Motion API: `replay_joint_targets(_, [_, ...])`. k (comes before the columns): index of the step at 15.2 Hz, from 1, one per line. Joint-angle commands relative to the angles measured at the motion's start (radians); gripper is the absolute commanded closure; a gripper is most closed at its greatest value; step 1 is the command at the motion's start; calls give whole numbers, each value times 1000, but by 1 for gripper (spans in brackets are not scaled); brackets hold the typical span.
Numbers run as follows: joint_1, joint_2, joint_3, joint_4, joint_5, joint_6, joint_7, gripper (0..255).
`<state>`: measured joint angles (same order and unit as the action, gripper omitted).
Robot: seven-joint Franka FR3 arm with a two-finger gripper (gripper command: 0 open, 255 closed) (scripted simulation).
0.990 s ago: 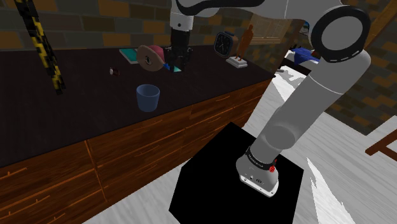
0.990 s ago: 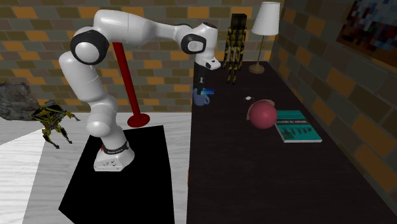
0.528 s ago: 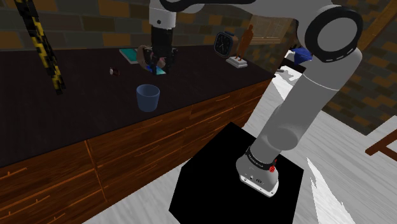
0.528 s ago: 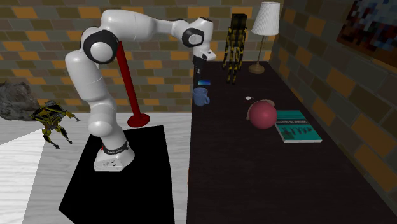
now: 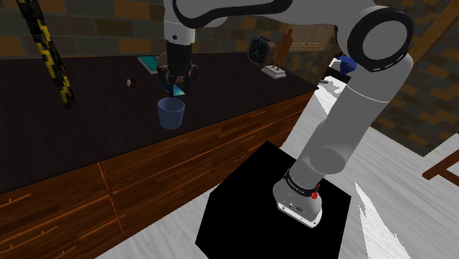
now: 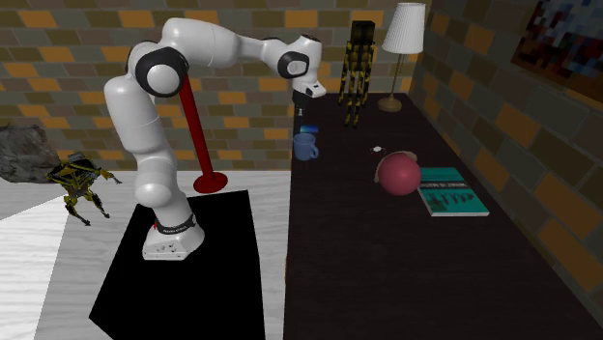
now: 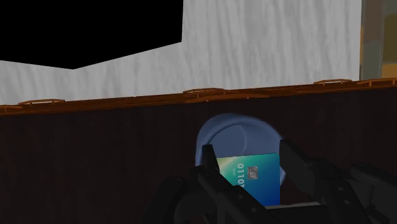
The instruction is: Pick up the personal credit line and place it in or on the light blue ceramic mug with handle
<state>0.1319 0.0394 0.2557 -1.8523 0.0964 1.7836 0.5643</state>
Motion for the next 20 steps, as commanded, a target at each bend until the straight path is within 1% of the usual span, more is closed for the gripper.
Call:
replay_joint_targets(1, [1,-1,1,-29,1,28,-1,255])
replay_joint_targets(9, [3,22,2,-105,-2,127,-6,255])
replay_joint_targets(16, [3,22,2,-105,-2,127,-6,255])
replay_joint_targets(17, [2,22,1,-105,-2,126,-7,0])
replay_joint_targets(20, [2,22,1,-105,-2,127,-7,0])
